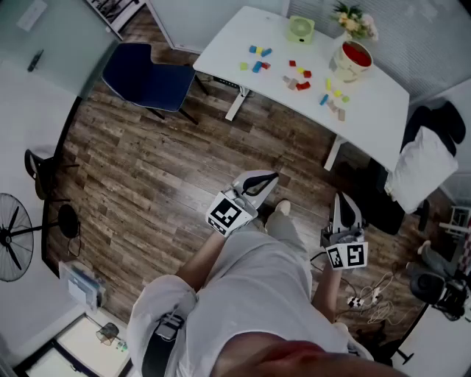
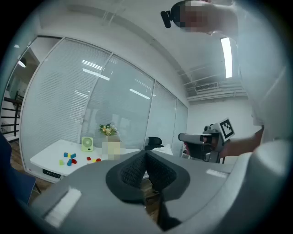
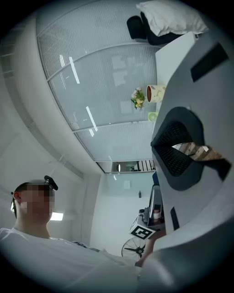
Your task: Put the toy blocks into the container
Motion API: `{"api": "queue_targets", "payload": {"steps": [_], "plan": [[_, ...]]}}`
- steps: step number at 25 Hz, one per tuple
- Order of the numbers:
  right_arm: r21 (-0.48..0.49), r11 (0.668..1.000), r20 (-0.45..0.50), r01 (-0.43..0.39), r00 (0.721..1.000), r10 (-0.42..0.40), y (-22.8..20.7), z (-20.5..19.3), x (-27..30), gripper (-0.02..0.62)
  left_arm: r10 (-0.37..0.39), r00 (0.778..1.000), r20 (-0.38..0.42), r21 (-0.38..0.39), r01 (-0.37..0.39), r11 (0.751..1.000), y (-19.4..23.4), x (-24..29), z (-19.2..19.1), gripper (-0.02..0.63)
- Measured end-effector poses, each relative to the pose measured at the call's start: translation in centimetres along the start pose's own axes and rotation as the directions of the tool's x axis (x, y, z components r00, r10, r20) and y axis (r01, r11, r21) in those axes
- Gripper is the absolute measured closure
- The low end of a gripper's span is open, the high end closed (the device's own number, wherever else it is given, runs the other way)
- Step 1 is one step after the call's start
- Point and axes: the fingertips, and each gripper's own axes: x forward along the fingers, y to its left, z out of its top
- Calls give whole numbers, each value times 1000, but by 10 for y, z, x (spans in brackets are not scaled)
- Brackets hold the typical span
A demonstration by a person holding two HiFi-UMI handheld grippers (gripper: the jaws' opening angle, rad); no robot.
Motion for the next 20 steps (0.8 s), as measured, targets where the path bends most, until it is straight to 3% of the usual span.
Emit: {"api": "queue_targets", "payload": {"steps": [4, 7, 13, 20], "plan": [[9, 999, 34, -39, 999, 39, -32, -11, 24, 595, 72, 997, 10, 39, -72, 997, 28, 21, -3, 607], [47, 997, 61, -67, 996, 64, -60, -16, 37, 595, 130, 991, -32, 81, -127, 989, 35, 34, -6, 607], [18, 990, 101, -142, 985, 139, -125, 3, 62, 594, 225, 973, -53, 96, -219, 971, 27, 75, 6, 607], [103, 980, 67, -169, 984, 163, -178, -22, 85, 594, 309, 949, -62, 58, -305, 950, 38, 107, 0, 607]]}}
